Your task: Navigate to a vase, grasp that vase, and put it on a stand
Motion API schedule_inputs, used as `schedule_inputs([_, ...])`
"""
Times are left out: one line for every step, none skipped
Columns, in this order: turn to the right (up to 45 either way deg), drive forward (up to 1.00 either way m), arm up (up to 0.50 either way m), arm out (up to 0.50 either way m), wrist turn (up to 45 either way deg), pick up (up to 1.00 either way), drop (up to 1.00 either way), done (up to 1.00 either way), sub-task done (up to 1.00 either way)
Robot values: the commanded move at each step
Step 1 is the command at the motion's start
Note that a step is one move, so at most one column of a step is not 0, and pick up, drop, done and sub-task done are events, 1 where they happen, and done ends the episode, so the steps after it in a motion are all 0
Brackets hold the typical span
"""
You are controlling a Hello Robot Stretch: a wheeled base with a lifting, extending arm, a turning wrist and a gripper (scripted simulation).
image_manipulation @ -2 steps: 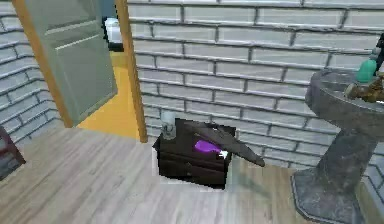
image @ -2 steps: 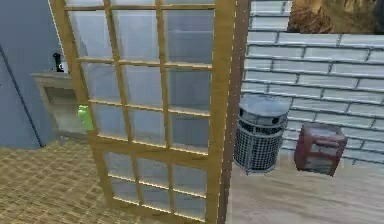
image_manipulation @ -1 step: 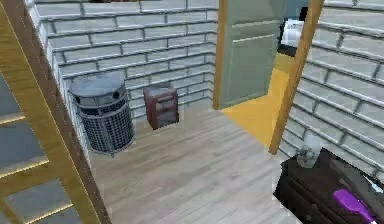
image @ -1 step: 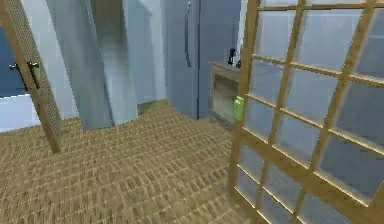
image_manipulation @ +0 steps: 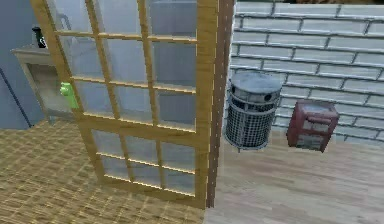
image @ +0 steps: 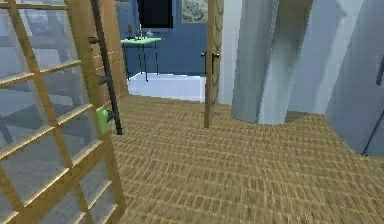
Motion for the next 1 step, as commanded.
schedule_inputs([-6.0,0.0,0.0,0.0,0.0,0.0,0.0,0.0,0.0])
